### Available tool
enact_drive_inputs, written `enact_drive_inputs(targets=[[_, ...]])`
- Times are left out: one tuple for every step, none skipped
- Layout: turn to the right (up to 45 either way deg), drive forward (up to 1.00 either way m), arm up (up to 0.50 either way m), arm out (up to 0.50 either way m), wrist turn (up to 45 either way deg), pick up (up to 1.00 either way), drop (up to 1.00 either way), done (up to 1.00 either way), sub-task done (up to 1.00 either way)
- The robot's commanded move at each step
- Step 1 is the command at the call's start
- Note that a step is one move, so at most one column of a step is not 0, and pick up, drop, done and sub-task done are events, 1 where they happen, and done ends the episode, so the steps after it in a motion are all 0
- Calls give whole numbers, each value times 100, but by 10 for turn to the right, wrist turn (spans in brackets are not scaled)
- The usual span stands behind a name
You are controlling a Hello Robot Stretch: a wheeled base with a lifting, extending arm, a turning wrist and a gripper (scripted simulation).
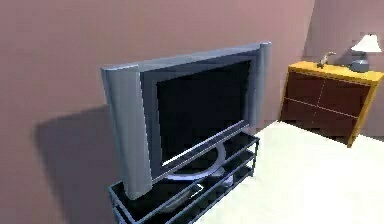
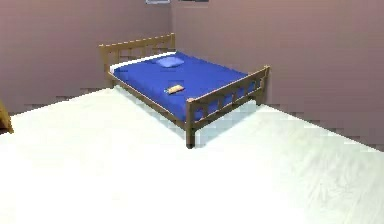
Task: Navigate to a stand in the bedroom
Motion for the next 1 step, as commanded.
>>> enact_drive_inputs(targets=[[0, 0, 0, 0, 0, 0, 0, 100, 0]])
